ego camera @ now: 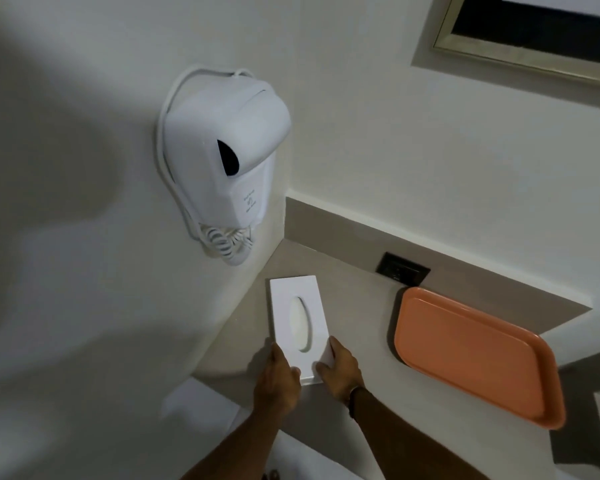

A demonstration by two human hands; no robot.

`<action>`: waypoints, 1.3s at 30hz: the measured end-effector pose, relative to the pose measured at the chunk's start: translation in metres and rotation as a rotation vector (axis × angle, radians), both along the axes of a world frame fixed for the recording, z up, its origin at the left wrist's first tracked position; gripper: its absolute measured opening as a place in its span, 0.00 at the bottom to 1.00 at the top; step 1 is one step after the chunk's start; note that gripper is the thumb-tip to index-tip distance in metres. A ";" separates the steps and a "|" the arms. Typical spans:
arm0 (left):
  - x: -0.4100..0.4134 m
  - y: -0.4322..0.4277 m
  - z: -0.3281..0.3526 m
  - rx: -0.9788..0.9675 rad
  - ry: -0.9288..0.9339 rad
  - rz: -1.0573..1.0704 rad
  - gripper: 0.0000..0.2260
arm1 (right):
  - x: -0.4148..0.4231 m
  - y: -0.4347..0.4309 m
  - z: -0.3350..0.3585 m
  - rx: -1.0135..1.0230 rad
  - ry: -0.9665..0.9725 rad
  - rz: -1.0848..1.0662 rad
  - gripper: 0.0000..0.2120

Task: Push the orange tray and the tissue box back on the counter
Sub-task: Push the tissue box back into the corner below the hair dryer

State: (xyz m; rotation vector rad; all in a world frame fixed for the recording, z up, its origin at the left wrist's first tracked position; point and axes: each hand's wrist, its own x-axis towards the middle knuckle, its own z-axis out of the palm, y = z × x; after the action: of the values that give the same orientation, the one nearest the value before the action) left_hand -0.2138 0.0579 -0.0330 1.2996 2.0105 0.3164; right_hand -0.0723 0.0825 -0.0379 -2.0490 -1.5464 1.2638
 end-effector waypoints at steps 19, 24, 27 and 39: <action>-0.044 0.133 0.004 0.040 -0.064 -0.076 0.25 | -0.040 0.114 0.006 0.008 0.061 -0.149 0.28; -0.047 0.152 0.000 0.032 -0.081 -0.088 0.25 | -0.044 0.130 -0.001 0.000 0.048 -0.173 0.30; -0.048 0.155 -0.002 0.028 -0.084 -0.104 0.25 | -0.043 0.134 -0.004 -0.004 0.038 -0.169 0.30; -0.049 0.141 0.009 0.077 0.192 -0.146 0.31 | -0.030 0.122 0.006 0.020 -0.036 -0.041 0.36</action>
State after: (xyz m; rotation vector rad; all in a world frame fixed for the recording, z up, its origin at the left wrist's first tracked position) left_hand -0.2632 0.1985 -0.0238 1.5676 2.0633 0.2079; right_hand -0.1026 0.2049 -0.0315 -2.0909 -1.5185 1.1986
